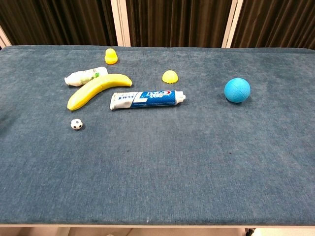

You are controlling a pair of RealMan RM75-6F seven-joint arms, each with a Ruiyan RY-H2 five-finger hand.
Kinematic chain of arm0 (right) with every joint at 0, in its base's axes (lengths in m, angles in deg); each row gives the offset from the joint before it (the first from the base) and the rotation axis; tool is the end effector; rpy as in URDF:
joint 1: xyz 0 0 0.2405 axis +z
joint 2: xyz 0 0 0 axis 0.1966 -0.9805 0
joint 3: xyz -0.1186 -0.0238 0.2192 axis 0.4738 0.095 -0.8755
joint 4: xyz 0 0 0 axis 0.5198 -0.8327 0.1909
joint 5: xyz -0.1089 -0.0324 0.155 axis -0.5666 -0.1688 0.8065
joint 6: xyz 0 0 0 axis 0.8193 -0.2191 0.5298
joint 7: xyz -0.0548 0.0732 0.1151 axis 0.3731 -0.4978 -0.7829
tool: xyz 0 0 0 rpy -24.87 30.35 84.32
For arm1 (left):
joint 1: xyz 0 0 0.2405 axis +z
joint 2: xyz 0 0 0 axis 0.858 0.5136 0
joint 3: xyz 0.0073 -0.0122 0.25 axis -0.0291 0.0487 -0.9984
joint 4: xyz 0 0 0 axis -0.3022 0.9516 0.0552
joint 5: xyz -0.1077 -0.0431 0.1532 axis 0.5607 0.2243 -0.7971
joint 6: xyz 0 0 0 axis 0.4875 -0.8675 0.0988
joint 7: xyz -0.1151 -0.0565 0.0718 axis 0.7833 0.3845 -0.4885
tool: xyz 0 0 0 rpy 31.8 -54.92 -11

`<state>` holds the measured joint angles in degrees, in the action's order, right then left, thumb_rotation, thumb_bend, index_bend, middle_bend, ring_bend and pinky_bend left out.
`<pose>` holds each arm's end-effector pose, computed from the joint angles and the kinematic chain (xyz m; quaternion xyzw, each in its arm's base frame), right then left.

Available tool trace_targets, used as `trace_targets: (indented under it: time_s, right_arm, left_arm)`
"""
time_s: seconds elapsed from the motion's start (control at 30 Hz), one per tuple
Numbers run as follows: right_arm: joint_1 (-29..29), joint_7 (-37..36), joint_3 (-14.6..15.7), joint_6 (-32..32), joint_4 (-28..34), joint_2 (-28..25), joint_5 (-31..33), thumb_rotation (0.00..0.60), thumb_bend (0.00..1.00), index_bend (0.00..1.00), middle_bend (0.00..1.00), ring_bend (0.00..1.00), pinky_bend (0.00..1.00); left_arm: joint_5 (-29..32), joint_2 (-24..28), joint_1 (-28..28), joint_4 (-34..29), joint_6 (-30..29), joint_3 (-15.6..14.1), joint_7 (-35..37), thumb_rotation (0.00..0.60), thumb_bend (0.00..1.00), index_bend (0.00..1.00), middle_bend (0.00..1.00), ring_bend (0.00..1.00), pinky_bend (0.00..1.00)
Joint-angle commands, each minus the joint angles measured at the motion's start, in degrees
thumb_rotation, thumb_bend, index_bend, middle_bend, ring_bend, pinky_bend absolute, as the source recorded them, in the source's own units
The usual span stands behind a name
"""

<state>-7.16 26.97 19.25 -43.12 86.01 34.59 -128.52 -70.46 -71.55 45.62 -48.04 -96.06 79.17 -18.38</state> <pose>-0.3016 -0.1820 0.1759 0.5924 -0.3836 0.3619 0.6090 -0.3003 0.2255 0.1308 -0.6347 -0.4449 -0.3825 0.5029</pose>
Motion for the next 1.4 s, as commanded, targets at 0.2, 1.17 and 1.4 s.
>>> trace_targets:
  time_s: [0.2, 1.17, 1.4]
  right_arm:
    - [0.02, 0.10, 0.07, 0.02, -0.04, 0.00, -0.15, 0.600, 0.35, 0.19, 0.16, 0.09, 0.00]
    - [0.81, 0.54, -0.10, 1.38, 0.08, 0.02, 0.45, 0.600, 0.35, 0.19, 0.16, 0.09, 0.00]
    - [0.96, 0.45, -0.09, 1.72, 0.07, -0.05, 0.62, 0.600, 0.35, 0.19, 0.16, 0.09, 0.00]
  left_arm:
    - [-0.58, -3.60, -3.81, 0.25, 4.47, 0.07, -0.14, 0.600, 0.14, 0.09, 0.00, 0.00, 0.12]
    - [2.25, -15.10, -12.94, 6.98, 14.49, 1.42, 6.89, 0.600, 0.14, 0.28, 0.00, 0.00, 0.12]
    - [3.60, -17.36, -14.49, 9.86, 16.59, 1.58, 6.71, 0.600, 0.14, 0.34, 0.00, 0.00, 0.12]
